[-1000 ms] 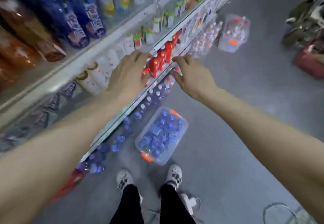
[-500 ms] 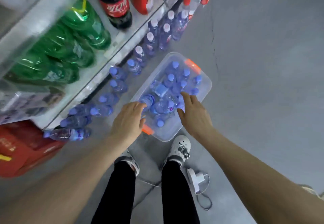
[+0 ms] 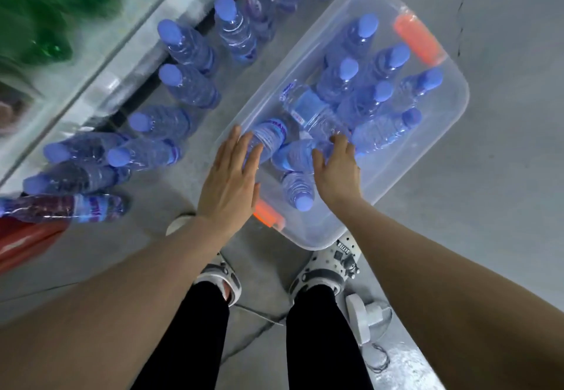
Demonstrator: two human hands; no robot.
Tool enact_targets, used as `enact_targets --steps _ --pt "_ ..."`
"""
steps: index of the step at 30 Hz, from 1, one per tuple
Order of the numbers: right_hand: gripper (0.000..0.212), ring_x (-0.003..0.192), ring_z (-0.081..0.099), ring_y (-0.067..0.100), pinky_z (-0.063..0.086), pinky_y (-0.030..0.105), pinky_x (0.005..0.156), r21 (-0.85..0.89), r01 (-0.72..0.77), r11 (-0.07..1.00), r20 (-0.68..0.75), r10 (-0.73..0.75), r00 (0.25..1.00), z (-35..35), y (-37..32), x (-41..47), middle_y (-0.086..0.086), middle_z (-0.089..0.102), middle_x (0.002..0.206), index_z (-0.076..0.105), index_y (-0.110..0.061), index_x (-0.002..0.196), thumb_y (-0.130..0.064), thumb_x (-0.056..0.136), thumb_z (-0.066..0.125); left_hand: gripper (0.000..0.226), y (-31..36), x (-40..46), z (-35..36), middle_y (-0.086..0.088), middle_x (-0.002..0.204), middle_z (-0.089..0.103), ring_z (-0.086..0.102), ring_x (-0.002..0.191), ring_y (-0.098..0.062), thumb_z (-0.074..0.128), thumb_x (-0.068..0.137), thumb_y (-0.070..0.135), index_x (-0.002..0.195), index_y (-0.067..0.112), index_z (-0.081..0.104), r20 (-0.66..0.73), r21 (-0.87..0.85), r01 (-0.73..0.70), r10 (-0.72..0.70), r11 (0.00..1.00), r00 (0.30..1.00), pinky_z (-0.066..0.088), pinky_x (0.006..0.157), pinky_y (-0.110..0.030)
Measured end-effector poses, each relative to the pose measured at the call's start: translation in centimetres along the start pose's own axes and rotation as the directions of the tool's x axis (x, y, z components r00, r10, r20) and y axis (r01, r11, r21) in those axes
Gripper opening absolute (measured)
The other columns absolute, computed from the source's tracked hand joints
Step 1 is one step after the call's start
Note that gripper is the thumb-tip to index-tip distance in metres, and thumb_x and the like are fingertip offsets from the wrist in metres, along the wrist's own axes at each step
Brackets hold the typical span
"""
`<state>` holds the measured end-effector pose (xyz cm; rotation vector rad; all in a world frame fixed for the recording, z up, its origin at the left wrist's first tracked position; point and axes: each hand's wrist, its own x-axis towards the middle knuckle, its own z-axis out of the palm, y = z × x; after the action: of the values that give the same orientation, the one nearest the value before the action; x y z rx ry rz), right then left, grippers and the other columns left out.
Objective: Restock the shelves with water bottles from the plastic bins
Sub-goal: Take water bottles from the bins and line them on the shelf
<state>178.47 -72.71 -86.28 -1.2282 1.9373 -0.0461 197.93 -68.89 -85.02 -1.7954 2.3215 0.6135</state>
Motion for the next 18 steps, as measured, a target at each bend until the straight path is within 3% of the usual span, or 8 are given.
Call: enact_targets --steps 3,6,10,13,16,18 --pt "0.035 0.103 0.053 0.035 0.035 0.033 0.080 0.129 -0.056 0.990 -0.021 0.059 0.998 -0.1 1.1 0.2 0.015 0.052 0.121 0.046 -0.008 0.125 -0.025 0.096 0.056 0.073 -0.2 0.1 0.3 -0.023 0.148 0.034 0.014 0.146 -0.038 0.068 0.076 0.015 0.141 -0.002 0.040 0.017 0.042 -0.002 0.002 0.999 1.000 0.018 0.119 -0.047" --pt "0.030 0.088 0.052 0.027 0.033 0.027 0.074 0.159 -0.098 0.982 0.019 0.096 0.995 -1.5 1.3 0.1 0.006 0.058 0.100 0.052 -0.010 0.118 -0.024 0.094 0.061 0.074 -0.1 0.0 -0.2 -0.021 0.149 0.034 0.012 0.147 -0.036 0.067 0.079 0.018 0.144 0.000 0.037 0.058 0.065 0.005 -0.008 0.998 0.998 0.020 0.118 -0.045" --pt "0.024 0.082 0.049 0.024 0.031 0.028 0.070 0.143 -0.009 0.990 0.014 0.007 1.000 -4.4 -0.5 -1.9 0.000 0.056 0.091 0.054 -0.010 0.111 -0.016 0.090 0.065 0.078 0.7 0.3 -3.6 -0.009 0.157 0.018 -0.001 0.149 -0.027 0.052 0.089 -0.002 0.154 0.015 0.013 0.204 -0.016 0.093 -0.088 0.996 0.975 0.041 0.104 -0.034" --pt "0.027 0.086 0.051 0.020 0.033 0.025 0.072 0.173 0.073 0.982 0.029 -0.079 0.996 -9.2 -2.7 -4.2 -0.006 0.059 0.098 0.056 -0.013 0.112 -0.015 0.087 0.068 0.080 1.4 0.1 -8.1 -0.006 0.155 0.015 0.019 0.144 -0.024 0.047 0.089 -0.001 0.154 0.025 0.009 0.372 -0.129 0.204 -0.144 0.970 0.917 0.041 0.104 -0.039" --pt "0.032 0.083 0.050 0.009 0.038 0.013 0.072 0.180 0.180 0.967 0.119 -0.203 0.972 -16.0 -6.1 -6.5 -0.010 0.060 0.101 0.057 -0.015 0.109 -0.014 0.082 0.074 0.074 2.2 -0.8 -13.4 -0.007 0.150 0.027 0.033 0.136 -0.024 0.052 0.089 0.005 0.152 0.022 0.018 0.403 -0.201 0.240 -0.143 0.950 0.904 0.037 0.106 -0.035" --pt "0.035 0.086 0.053 0.008 0.045 0.019 0.084 0.259 0.217 0.941 0.188 -0.269 0.945 -21.3 -9.2 -8.4 -0.006 0.061 0.104 0.055 -0.023 0.103 -0.014 0.078 0.078 0.083 3.3 -1.8 -17.7 -0.006 0.147 0.033 0.039 0.133 -0.023 0.066 0.084 0.013 0.152 0.019 0.018 0.416 -0.264 0.228 -0.103 0.937 0.903 0.038 0.103 -0.031"
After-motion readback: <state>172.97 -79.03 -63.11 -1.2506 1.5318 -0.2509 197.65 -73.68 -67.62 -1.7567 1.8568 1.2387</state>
